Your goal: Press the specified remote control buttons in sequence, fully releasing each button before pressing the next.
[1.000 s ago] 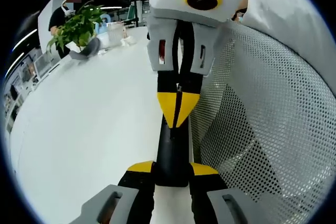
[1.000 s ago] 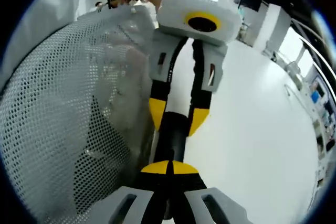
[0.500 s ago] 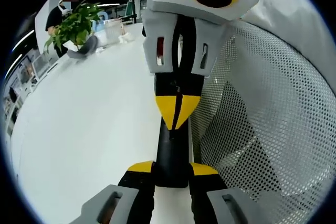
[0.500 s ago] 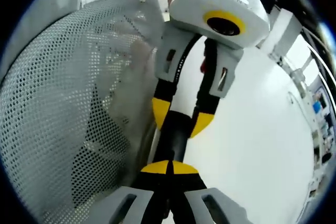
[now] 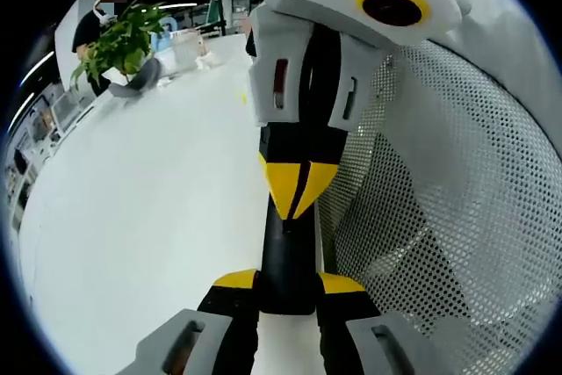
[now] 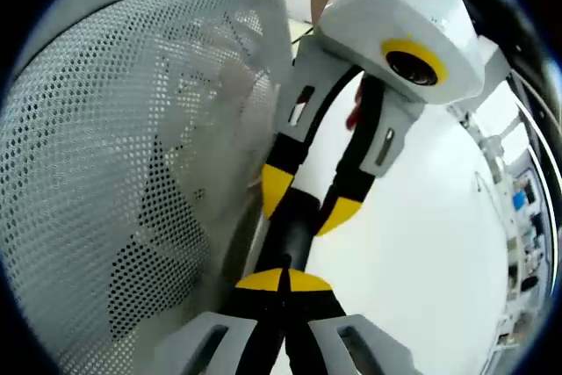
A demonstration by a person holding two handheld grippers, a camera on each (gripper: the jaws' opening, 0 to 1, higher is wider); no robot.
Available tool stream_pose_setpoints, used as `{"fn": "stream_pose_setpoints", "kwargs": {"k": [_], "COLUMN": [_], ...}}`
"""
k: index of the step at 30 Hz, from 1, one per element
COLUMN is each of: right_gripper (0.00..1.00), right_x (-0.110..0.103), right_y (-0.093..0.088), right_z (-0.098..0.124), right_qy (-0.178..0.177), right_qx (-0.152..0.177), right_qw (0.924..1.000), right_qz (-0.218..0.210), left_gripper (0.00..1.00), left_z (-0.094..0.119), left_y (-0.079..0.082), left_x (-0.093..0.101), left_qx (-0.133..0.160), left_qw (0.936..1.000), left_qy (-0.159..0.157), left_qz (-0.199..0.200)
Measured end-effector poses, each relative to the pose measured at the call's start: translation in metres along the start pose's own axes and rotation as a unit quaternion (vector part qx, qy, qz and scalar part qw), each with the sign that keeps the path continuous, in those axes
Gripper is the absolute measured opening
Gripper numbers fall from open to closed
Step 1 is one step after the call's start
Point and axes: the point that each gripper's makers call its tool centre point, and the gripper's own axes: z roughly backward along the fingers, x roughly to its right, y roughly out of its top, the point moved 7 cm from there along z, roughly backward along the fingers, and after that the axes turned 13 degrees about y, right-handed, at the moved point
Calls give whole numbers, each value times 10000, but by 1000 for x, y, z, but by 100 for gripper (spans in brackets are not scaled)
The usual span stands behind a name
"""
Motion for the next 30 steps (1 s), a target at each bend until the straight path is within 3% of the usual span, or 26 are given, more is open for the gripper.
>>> {"fn": "stream_pose_setpoints", "kwargs": {"k": [3,8,30], "right_gripper": [0,0,0], "right_x": [0,2,4], "right_y": [-3,-6,0], "right_z": [1,3,0], "right_qy": [-35,95,351], "right_qx": [281,648,560], "right_qw": [9995,9948,9932], "right_qz": [-138,-776,-962], "left_gripper": [24,24,24], "left_z": [-1,0,-1], "left_y": [2,2,3], "left_x": [0,1,1], "left_qx": [-92,-122,-162], "left_qw": [10000,9999,9999], "left_qy": [-8,17,18], "left_qz": [-33,-34,8]}}
